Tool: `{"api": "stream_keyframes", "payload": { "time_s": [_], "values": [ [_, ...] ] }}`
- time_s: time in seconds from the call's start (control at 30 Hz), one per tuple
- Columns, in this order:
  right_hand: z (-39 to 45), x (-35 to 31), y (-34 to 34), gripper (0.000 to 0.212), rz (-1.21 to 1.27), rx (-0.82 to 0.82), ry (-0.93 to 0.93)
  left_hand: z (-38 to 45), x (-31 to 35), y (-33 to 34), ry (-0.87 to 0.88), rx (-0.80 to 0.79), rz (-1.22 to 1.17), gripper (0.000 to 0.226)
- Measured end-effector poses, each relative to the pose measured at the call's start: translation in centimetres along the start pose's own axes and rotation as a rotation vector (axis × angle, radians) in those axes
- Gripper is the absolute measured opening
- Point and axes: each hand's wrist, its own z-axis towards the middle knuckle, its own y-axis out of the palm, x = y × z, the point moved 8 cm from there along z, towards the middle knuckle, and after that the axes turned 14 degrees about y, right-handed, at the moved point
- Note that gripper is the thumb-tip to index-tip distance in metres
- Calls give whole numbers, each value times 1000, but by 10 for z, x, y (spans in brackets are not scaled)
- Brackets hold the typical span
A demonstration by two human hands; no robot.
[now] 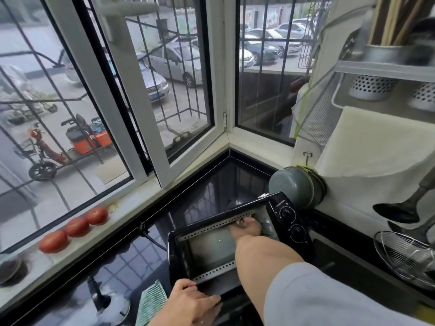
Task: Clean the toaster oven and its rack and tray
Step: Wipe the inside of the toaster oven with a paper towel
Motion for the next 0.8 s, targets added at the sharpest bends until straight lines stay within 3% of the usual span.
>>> {"api": "stream_keyframes", "payload": {
  "time_s": [0.1, 0.13, 0.2, 0.27, 0.37, 0.47, 0.53, 0.7, 0.8],
  "values": [
    [8, 0, -2, 36, -1, -2, -21, 2, -2, -6, -6, 96, 88, 77],
    [8, 1, -2, 34, -37, -1, -49, -2, -4, -5, -5, 119, 44, 80],
    [0, 4, 6, 26, -162, -14, -86, 5, -13, -25, -36, 231, -36, 55],
    [-6, 7, 15, 19, -219, -41, -70, 6, -15, -33, -35, 228, 35, 12],
    [-4, 0, 23, 13, -278, -59, -94, 4, -21, -15, -3, 117, 6, 38],
    [9, -2, 16, 12, -313, -28, -115, 3, -20, -26, -35, 128, -30, 20],
    [20, 7, 9, 15, -290, -32, -79, 2, -27, -22, -76, 49, 20, 19],
    [33, 39, 2, 44, -332, -15, 2, 4, -30, -40, 6, 182, 96, 16],
    [37, 33, -2, 35, -389, 77, 2, 5, -35, -30, -4, 204, 118, 50]
  ]
}}
